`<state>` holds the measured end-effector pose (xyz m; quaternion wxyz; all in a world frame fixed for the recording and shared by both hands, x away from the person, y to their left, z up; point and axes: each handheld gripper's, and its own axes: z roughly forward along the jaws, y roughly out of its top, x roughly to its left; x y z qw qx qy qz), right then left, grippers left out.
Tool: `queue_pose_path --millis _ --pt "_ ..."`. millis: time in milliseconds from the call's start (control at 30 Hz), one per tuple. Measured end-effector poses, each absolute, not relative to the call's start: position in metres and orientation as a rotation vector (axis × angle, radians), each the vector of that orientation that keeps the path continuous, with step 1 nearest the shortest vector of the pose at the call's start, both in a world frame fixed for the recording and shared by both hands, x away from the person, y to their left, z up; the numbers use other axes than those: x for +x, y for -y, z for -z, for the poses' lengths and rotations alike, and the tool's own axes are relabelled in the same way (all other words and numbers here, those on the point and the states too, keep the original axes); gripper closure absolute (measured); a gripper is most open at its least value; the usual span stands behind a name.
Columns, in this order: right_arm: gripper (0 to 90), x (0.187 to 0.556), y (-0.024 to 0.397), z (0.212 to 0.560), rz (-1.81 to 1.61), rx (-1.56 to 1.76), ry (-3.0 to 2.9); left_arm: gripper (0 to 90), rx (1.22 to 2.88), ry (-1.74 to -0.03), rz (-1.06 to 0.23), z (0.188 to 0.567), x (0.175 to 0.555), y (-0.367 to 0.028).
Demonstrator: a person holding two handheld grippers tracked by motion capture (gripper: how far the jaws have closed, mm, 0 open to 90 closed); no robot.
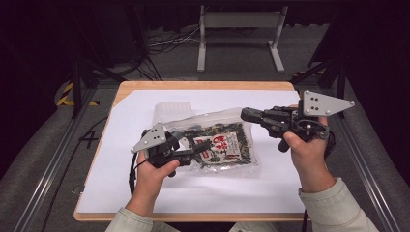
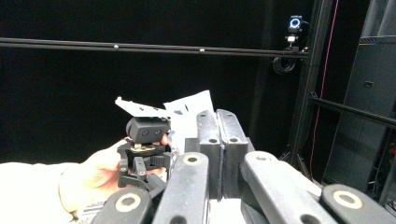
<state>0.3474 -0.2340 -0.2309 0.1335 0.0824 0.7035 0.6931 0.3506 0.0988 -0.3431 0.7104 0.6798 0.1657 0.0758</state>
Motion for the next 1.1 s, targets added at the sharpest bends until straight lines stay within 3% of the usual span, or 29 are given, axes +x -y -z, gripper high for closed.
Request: queue_pose_path --millis 167,467,833,1000,1100 --pt "90.0 0.348 0.237 0.231 -2.010 0.248 -2.033 57.8 1.519 -0.335 -0.185 0.342 0.346 -0.097" --pt "90.0 0.349 0.245 0.232 -2.017 0.268 -2.008 68.4 1.538 -0.285 -0.167 0.338 0.340 -0.095" --pt "87.3 0.344 0.253 0.231 -1.999 0.270 -1.966 72.0 1.543 -0.259 -0.154 0.333 0.334 -0.089" --pt "82.0 0.340 0.254 0.230 -1.954 0.277 -1.926 72.3 1.551 -0.257 -0.172 0.327 0.334 -0.087" --pt "70.7 0.338 0.258 0.228 -1.921 0.300 -1.885 72.4 1.571 -0.256 -0.190 0.318 0.335 -0.086"
